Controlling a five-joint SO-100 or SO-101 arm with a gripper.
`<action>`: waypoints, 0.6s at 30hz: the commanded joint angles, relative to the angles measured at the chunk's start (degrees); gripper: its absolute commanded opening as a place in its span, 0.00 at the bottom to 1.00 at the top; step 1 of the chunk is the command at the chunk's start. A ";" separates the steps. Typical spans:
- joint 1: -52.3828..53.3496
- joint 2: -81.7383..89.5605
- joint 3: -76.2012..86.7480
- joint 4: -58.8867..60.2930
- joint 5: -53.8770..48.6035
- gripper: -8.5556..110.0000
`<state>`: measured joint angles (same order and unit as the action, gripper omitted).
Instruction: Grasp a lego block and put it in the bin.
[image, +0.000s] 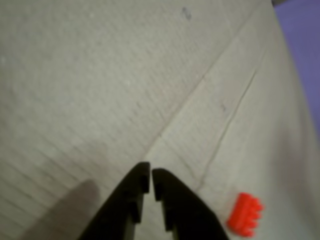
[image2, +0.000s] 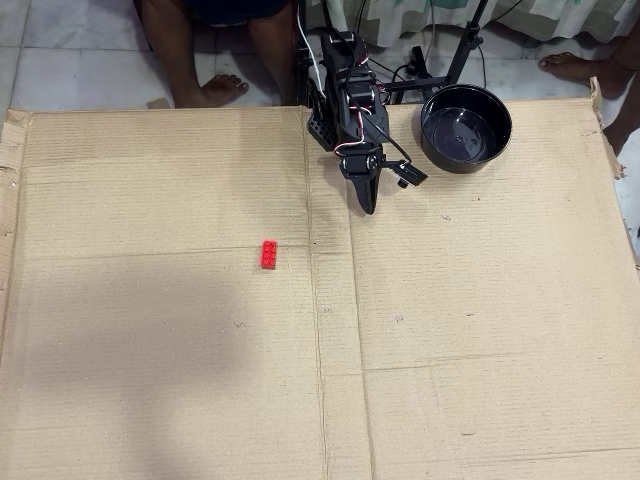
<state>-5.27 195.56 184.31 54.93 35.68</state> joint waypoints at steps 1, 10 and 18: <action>0.44 0.26 -3.52 -0.18 8.09 0.08; 3.34 -1.41 -8.44 -0.18 26.72 0.27; 11.25 -18.98 -15.56 -10.02 31.20 0.30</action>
<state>4.66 180.79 172.27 49.22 65.74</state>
